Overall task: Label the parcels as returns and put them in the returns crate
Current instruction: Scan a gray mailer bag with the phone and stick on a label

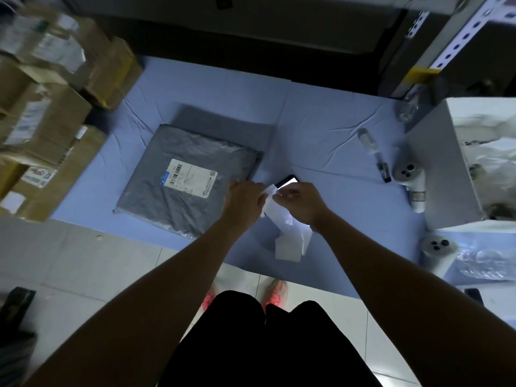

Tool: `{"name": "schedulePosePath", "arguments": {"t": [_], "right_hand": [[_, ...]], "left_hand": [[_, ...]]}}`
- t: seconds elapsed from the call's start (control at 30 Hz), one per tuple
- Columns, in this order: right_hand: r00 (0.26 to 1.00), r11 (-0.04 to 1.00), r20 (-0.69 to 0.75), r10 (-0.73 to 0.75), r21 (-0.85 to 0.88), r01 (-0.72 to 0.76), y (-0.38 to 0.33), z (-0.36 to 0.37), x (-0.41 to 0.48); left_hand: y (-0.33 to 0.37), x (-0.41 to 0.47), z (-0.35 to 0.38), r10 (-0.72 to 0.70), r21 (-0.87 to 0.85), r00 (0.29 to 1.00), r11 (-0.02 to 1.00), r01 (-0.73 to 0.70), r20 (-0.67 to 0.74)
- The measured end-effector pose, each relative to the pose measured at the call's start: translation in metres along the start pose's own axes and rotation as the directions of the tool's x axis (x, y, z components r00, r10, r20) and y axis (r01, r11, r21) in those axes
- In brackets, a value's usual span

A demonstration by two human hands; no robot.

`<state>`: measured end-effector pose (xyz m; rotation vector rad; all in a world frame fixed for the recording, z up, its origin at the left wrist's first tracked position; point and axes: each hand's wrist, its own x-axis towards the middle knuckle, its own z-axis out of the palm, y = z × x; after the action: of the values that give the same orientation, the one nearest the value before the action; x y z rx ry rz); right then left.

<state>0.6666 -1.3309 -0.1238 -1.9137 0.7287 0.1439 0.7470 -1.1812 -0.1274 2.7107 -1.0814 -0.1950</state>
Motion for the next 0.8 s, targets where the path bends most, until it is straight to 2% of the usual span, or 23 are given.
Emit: {"name": "schedulePosePath", "arguments": {"t": [0.2, 0.27, 0.43, 0.53, 0.67, 0.8], "right_hand": [[0.991, 0.982, 0.102, 0.083, 0.160, -0.099, -0.010, 0.001, -0.005], [0.988, 0.979, 0.117, 0.103, 0.164, -0.121, -0.011, 0.001, -0.008], [0.984, 0.992, 0.152, 0.093, 0.065, -0.104, -0.009, 0.005, -0.018], [0.983, 0.994, 0.164, 0.083, 0.062, -0.094, -0.010, 0.004, -0.021], [0.989, 0.999, 0.143, 0.043, -0.029, -0.039, -0.011, 0.002, -0.025], [0.992, 0.999, 0.118, 0.045, -0.023, -0.043, -0.011, 0.002, -0.028]], "left_hand": [[0.000, -0.007, -0.001, 0.012, -0.224, 0.998, 0.974, -0.025, -0.058], [-0.001, -0.010, -0.002, 0.011, -0.311, 0.999, 0.950, -0.027, -0.052], [-0.002, -0.016, -0.003, -0.066, -0.460, 0.997, 0.884, 0.080, 0.046], [-0.002, -0.017, -0.006, -0.115, -0.531, 0.987, 0.832, 0.159, 0.116], [-0.004, -0.013, -0.008, -0.233, -0.625, 0.944, 0.708, 0.329, 0.233], [-0.008, -0.013, -0.006, -0.208, -0.659, 0.945, 0.678, 0.325, 0.251]]}}
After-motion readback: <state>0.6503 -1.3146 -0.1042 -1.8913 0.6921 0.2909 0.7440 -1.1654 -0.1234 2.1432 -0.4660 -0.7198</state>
